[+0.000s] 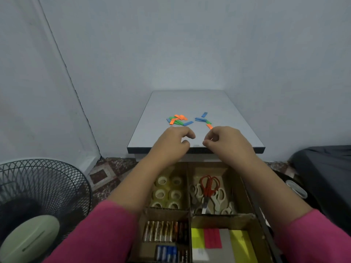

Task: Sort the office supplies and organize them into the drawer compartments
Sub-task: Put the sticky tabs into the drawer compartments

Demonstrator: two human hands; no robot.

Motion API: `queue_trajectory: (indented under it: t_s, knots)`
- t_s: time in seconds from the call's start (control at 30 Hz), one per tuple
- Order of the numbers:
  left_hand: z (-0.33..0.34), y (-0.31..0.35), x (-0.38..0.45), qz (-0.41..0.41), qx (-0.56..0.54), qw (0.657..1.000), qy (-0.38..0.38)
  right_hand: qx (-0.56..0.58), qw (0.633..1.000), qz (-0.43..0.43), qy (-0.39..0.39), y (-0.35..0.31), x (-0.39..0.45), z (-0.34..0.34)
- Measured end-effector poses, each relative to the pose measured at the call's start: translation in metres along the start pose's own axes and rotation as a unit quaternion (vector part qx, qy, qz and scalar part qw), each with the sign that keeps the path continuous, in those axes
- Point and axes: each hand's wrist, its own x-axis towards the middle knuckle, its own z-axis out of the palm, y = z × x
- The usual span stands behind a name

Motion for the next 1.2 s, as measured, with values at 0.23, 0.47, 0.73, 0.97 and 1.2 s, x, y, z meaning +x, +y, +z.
queue_trajectory:
  t_s: [0.23, 0.47, 0.73, 0.97, 1.2]
  knots:
    - [0.005, -0.021, 0.041, -0.05, -0.001, 0.999, -0.018, -0.05, 0.999, 0.017, -0.004, 0.008, 0.05, 0.016]
    - [0.026, -0.06, 0.071, -0.105, -0.09, 0.99, 0.02, -0.045, 0.995, 0.044, 0.072, 0.045, 0.078, 0.048]
    - [0.036, -0.07, 0.104, -0.143, -0.073, 0.975, 0.152, 0.055, 0.989, 0.126, 0.06, 0.056, 0.102, 0.041]
    - [0.039, -0.084, 0.126, -0.237, 0.037, 0.945, 0.223, -0.029, 0.999, 0.008, 0.011, 0.039, 0.104, 0.052]
    - [0.04, -0.085, 0.125, -0.246, 0.056, 0.95, 0.185, 0.023, 1.0, -0.004, -0.018, 0.045, 0.11, 0.053]
